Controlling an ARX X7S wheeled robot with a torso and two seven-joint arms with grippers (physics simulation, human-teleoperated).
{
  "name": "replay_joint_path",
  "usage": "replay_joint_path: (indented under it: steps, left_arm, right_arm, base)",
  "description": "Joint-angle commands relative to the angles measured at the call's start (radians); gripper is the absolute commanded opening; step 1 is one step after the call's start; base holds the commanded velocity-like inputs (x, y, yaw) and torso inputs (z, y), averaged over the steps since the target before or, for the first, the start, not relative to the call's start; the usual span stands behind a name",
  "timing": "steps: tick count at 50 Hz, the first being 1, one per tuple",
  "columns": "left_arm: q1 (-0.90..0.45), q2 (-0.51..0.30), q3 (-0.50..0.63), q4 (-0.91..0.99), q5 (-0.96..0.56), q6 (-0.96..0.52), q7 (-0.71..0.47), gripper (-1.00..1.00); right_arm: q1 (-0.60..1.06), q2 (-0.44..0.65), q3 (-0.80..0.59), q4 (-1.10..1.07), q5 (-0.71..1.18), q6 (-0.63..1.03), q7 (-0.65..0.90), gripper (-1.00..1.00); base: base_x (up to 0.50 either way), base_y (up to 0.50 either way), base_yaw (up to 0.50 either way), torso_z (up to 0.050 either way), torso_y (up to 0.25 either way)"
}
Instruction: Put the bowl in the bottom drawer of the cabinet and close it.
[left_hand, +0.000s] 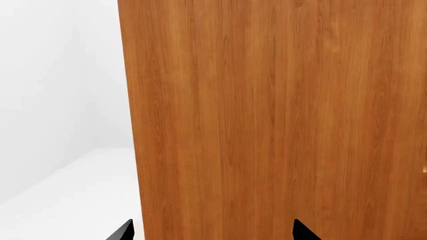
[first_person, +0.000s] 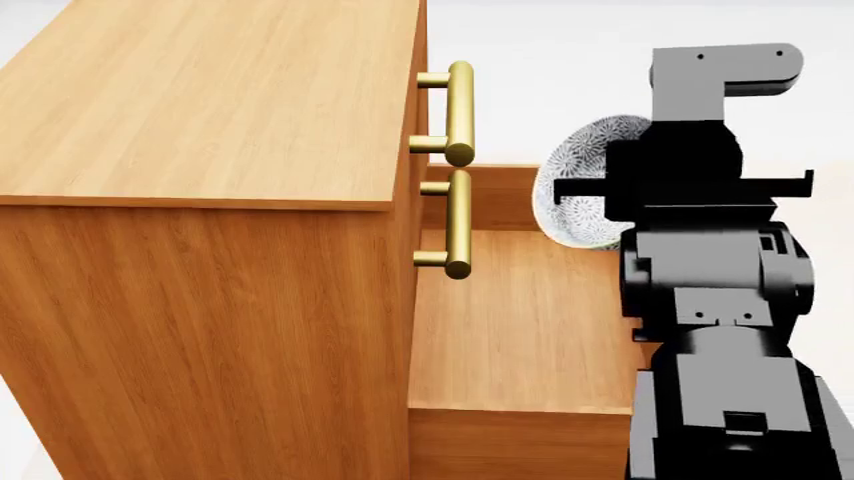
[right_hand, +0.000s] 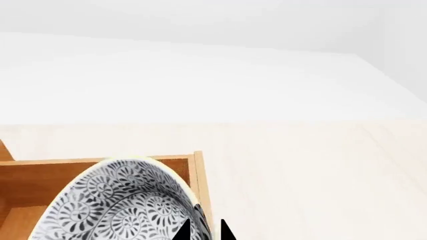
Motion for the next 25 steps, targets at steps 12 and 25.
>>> replay_joint_path:
  steps: [12, 25]
  left_arm:
    - [-0.002, -0.003, 0.003, -0.002, -0.001, 0.002, -0.002, 1.0]
    - [-0.001, -0.004, 0.004, 0.0, 0.001, 0.002, -0.006, 1.0]
  right_arm:
    - [-0.022, -0.012, -0.034, 0.0, -0.009, -0.012, -0.017, -1.0]
    - [-0.044, -0.017, -0.051, 0.0, -0.006, -0.019, -0.032, -1.0]
  base:
    - [0.0, 0.0, 0.0, 0.0, 0.0]
    - [0.0, 0.0, 0.0, 0.0, 0.001]
